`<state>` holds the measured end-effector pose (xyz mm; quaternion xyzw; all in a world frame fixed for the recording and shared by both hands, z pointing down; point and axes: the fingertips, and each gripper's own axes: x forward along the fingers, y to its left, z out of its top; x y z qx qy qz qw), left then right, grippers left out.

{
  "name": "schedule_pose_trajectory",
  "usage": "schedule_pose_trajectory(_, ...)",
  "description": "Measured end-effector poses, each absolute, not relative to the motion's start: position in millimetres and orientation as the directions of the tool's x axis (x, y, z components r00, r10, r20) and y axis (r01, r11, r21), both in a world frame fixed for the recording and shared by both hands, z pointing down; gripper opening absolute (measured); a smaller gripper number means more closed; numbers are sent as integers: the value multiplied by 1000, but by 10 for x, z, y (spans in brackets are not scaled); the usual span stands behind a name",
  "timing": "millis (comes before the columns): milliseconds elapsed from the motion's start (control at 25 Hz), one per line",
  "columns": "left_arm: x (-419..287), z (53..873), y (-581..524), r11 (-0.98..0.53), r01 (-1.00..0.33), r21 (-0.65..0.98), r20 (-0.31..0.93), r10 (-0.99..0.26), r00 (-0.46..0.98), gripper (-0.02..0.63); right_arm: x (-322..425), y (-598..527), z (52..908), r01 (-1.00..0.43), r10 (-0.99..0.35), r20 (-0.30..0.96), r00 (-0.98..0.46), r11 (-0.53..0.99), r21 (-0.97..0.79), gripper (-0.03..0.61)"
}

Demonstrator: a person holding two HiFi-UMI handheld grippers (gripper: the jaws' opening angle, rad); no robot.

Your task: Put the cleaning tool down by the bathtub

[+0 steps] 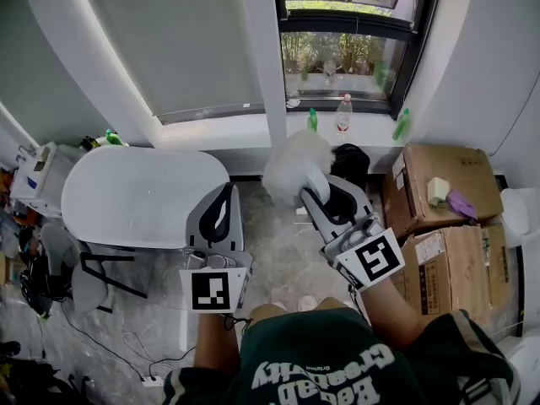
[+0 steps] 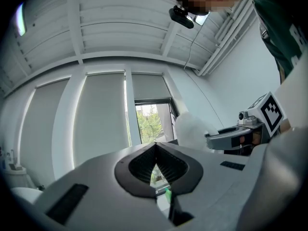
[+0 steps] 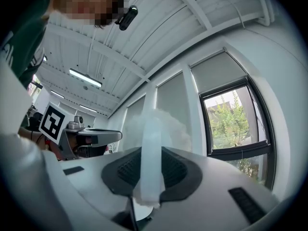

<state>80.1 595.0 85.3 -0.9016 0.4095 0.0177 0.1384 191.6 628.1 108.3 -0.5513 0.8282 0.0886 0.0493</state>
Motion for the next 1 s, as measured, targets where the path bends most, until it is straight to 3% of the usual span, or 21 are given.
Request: schedule_pose_trajectory(1000,1213,763,5665,-629,-709,-318,-155,-704,693,6,2204,5962,1147,-912,-891,-195,-409,402,79,92)
